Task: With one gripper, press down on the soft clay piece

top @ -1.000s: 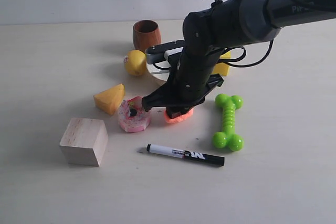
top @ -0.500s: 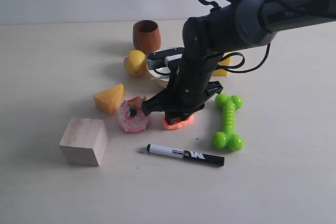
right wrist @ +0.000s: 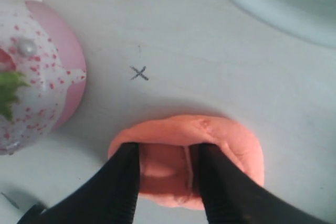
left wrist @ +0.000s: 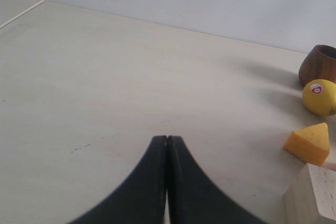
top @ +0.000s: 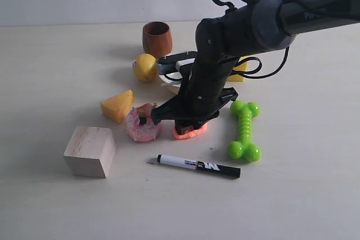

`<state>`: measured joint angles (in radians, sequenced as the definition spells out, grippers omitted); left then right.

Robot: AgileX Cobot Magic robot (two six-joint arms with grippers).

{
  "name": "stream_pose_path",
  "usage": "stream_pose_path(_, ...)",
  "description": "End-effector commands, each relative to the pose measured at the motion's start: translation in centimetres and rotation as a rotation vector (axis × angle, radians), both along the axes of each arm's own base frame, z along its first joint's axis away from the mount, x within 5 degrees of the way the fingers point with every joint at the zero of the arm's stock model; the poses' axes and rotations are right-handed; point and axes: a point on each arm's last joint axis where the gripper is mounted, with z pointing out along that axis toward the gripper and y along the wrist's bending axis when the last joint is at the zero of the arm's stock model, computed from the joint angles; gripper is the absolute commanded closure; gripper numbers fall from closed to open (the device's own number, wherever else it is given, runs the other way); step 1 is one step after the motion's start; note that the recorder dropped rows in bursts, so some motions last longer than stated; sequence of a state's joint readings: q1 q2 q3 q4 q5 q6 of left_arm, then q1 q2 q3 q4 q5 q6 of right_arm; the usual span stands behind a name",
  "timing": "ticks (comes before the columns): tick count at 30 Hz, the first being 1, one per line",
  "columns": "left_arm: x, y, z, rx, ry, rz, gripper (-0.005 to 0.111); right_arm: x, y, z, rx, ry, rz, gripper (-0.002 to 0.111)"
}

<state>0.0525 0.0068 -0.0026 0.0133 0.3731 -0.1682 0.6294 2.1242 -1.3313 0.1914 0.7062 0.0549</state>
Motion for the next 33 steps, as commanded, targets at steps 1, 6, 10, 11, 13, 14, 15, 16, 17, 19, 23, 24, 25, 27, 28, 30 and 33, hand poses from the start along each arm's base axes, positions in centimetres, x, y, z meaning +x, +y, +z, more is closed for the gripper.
stream_pose_path(1, -0.03, -0.05, -0.04, -0.003, -0.005, -0.006, 0.107, -0.36, -0.31, -1.3, -0.036, 0.048, 0.015, 0.078)
stream_pose_path(6, -0.03, -0.05, -0.04, -0.003, -0.005, -0.006, 0.107, -0.43, -0.35, -1.3, -0.04, 0.055, 0.016, 0.1)
stream_pose_path(10, -0.03, -0.05, -0.04, -0.003, -0.005, -0.006, 0.107, -0.47, -0.37, -1.31, -0.042, 0.059, 0.017, 0.104)
stream_pose_path(11, -0.03, -0.05, -0.04, -0.003, -0.005, -0.006, 0.107, -0.49, -0.38, -1.31, -0.043, 0.061, 0.017, 0.104)
stream_pose_path(13, -0.03, -0.05, -0.04, -0.003, -0.005, -0.006, 0.107, -0.49, -0.38, -1.31, -0.043, 0.061, 0.017, 0.104)
stream_pose_path(14, -0.03, -0.05, -0.04, -0.003, -0.005, -0.006, 0.107, -0.49, -0.38, -1.31, -0.043, 0.061, 0.017, 0.104)
stream_pose_path(15, -0.03, -0.05, -0.04, -0.003, -0.005, -0.006, 0.107, -0.49, -0.38, -1.31, -0.043, 0.061, 0.017, 0.104)
stream_pose_path(16, -0.03, -0.05, -0.04, -0.003, -0.005, -0.006, 0.107, -0.48, -0.39, -1.31, -0.045, 0.06, 0.019, 0.104)
stream_pose_path(17, -0.03, -0.05, -0.04, -0.003, -0.005, -0.006, 0.107, -0.5, -0.4, -1.31, -0.046, 0.062, 0.019, 0.104)
stream_pose_path(19, -0.03, -0.05, -0.04, -0.003, -0.005, -0.006, 0.107, -0.52, -0.41, -1.31, -0.047, 0.064, 0.017, 0.104)
stream_pose_path(23, -0.03, -0.05, -0.04, -0.003, -0.005, -0.006, 0.107, -0.51, -0.42, -1.31, -0.048, 0.063, 0.019, 0.104)
stream_pose_path(24, -0.03, -0.05, -0.04, -0.003, -0.005, -0.006, 0.107, -0.51, -0.42, -1.31, -0.048, 0.063, 0.019, 0.104)
stream_pose_path(25, -0.03, -0.05, -0.04, -0.003, -0.005, -0.006, 0.107, -0.5, -0.43, -1.32, -0.049, 0.062, 0.022, 0.104)
stream_pose_path(27, -0.03, -0.05, -0.04, -0.003, -0.005, -0.006, 0.107, -0.5, -0.43, -1.32, -0.049, 0.062, 0.022, 0.104)
stream_pose_path(28, -0.03, -0.05, -0.04, -0.003, -0.005, -0.006, 0.107, -0.49, -0.45, -1.32, -0.051, 0.061, 0.023, 0.104)
stream_pose_path(30, -0.03, -0.05, -0.04, -0.003, -0.005, -0.006, 0.107, -0.47, -0.53, -1.26, -0.059, 0.055, 0.033, 0.104)
stream_pose_path(33, -0.03, -0.05, -0.04, -0.003, -0.005, -0.006, 0.107, -0.38, -0.6, -0.72, -0.063, 0.035, 0.044, 0.104)
